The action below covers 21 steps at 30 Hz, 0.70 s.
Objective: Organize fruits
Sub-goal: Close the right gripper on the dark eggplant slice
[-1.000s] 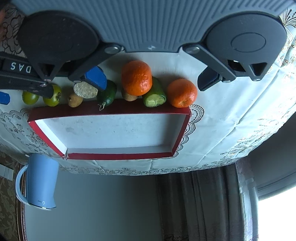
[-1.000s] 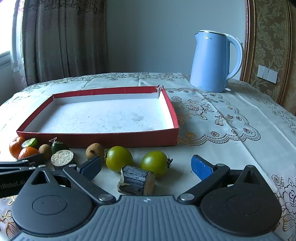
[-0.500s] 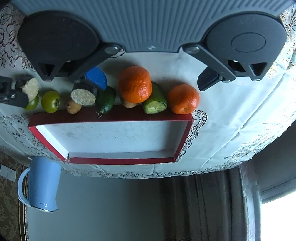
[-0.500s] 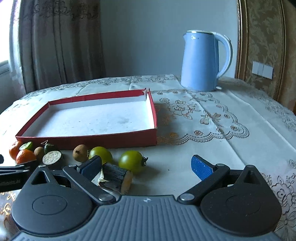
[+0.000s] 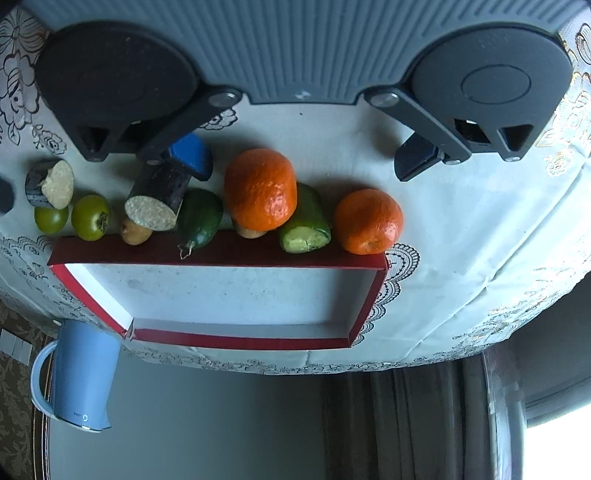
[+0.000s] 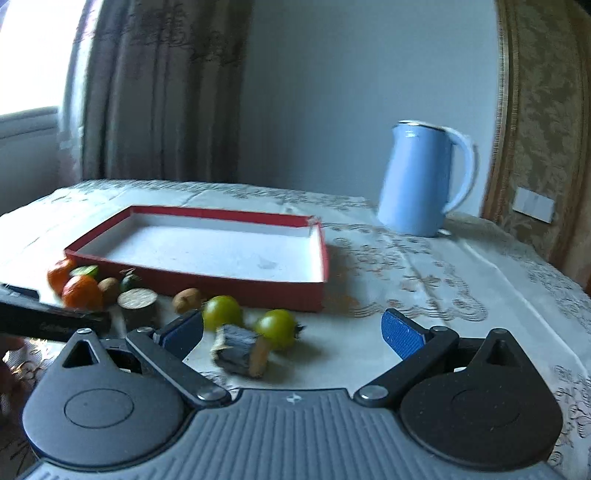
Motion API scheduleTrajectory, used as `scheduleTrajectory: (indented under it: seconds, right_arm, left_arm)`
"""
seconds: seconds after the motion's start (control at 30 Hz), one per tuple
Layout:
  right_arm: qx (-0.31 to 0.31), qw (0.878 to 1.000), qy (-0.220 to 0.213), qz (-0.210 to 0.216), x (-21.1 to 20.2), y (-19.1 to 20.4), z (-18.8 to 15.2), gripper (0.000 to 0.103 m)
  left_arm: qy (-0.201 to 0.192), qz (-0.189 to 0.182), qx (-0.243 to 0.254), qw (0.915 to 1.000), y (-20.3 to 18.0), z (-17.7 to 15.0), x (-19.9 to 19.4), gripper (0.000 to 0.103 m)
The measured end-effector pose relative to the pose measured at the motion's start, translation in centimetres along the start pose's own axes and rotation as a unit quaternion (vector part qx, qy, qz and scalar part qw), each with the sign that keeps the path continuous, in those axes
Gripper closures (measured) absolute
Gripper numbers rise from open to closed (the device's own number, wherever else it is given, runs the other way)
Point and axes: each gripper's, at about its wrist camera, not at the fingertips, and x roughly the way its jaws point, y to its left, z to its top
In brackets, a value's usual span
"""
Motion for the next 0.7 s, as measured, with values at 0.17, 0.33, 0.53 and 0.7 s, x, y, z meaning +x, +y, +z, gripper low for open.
scheduleTrajectory:
  seconds: [0.17, 0.33, 0.53, 0.7]
  right_arm:
    - [-0.012, 1.000, 0.021, 0.009, 1.3, 1.7, -0.4, 0.006]
    - [0.018, 0.997, 0.064, 0.026, 3.0, 2.0, -0.8, 0.048]
    - [0.032, 0.996, 0.076, 0.027, 3.9, 2.1, -1.0, 0.060]
    - [0.046, 0.995, 0.079, 0.036, 4.0, 1.7, -1.2, 0.065]
  left_arm:
    - [-0.004, 0.001, 0.004, 1.0000, -0.1, -0.1, 0.0, 0.000]
    - [-0.015, 0.005, 0.005, 0.9999, -0.1, -0.2, 0.0, 0.000]
    - [-0.021, 0.005, 0.007, 0.9998, -0.2, -0.3, 0.0, 0.000]
    - [-0.016, -0.001, -0.001, 0.9999, 0.1, -0.2, 0.0, 0.000]
